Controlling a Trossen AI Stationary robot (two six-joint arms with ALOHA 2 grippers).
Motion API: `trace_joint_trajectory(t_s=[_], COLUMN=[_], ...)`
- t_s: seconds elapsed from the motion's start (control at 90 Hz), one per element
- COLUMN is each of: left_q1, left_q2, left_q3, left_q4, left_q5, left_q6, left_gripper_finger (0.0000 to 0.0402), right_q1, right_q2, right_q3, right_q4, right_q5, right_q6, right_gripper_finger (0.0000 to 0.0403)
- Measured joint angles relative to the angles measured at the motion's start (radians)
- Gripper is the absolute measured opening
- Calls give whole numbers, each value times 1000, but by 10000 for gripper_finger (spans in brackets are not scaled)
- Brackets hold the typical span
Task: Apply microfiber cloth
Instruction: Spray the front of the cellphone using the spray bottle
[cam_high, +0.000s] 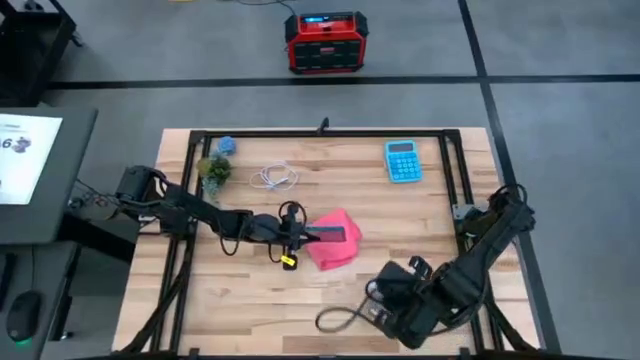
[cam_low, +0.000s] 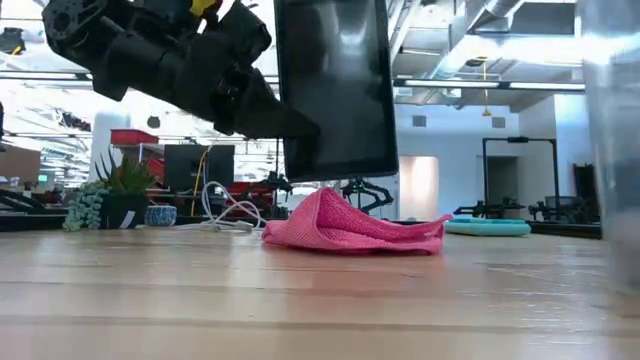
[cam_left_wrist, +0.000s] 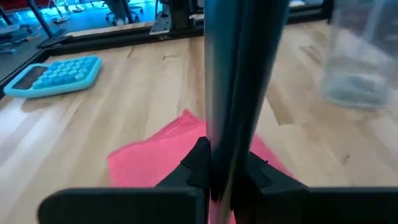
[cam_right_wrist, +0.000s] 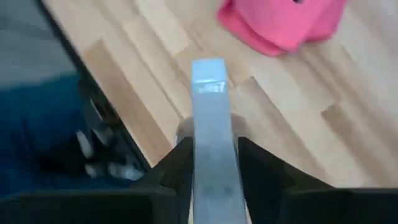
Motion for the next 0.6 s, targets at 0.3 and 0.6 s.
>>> trace_joint_trajectory(t_s=[0.3,0.6], left_q1=[9,52], left_q2=[0,146], left_q3=[0,2], left_q4=[-26,163], left_q5=[-187,-49], left_q6=[10,-38], left_gripper_finger=[13,13], right_q1=[-8,-10], right_q2=[2,2], right_q3=[0,0], right_q4=[-127,-151], right_q5=[99,133], right_q6=[288,284], right_gripper_finger=[79,79])
